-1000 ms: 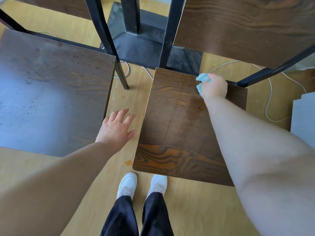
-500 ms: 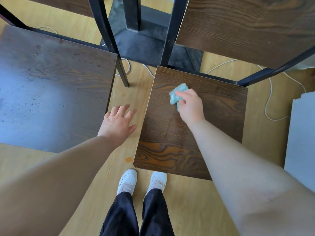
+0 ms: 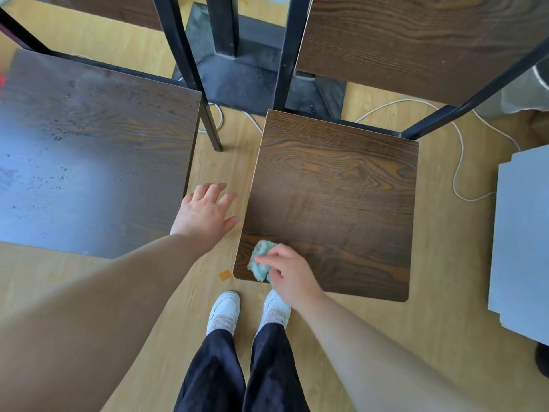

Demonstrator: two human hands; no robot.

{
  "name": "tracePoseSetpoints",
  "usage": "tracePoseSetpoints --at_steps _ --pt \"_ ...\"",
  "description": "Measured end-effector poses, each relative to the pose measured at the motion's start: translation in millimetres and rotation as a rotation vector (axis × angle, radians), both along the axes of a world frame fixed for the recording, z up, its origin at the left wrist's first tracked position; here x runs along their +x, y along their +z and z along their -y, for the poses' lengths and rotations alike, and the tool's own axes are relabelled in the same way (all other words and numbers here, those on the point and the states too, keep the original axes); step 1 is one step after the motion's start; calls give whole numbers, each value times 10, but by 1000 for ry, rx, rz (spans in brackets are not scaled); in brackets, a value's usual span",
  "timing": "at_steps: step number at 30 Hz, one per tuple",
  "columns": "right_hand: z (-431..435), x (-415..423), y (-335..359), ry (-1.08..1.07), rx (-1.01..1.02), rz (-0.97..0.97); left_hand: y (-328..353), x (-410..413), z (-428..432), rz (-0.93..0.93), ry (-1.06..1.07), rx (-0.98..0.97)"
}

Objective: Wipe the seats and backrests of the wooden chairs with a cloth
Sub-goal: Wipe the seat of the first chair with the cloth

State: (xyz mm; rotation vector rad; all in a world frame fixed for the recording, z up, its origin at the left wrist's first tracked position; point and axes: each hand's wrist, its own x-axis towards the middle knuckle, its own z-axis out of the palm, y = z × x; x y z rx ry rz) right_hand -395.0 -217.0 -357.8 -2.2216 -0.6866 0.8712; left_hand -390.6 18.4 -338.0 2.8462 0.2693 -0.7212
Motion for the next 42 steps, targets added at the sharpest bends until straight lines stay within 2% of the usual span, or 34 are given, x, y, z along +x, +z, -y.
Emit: tracePoseSetpoints --at_steps 3,5,8,11,16,22,27,32,36,42 --pt "-5 -166 79 35 -50 -17 -13 -74 12 -11 -5 10" --pt "-49 26 184 -65 -16 42 -28 -80 5 -12 1 17" --pt "-194 714 270 -260 111 256 -50 -38 8 -4 24 7" --pt "-397 1527 313 -342 80 378 -76 -18 15 -12 19 -1" --pt "-746 2540 276 -465 -137 373 -127 33 -52 -6 18 -8" --pt "-985 2786 92 -560 -315 217 -204 149 -131 11 36 0" --pt "-1066 2727 -31 -502 -345 235 -210 219 -138 24 39 6" --pt "-1034 2540 -6 -287 -343 301 -210 236 -151 17 35 13" --pt "-921 2138 -60 -77 -191 300 -196 223 -186 15 38 27" --pt "-615 1426 -85 99 -12 274 -125 246 -170 19 33 21"
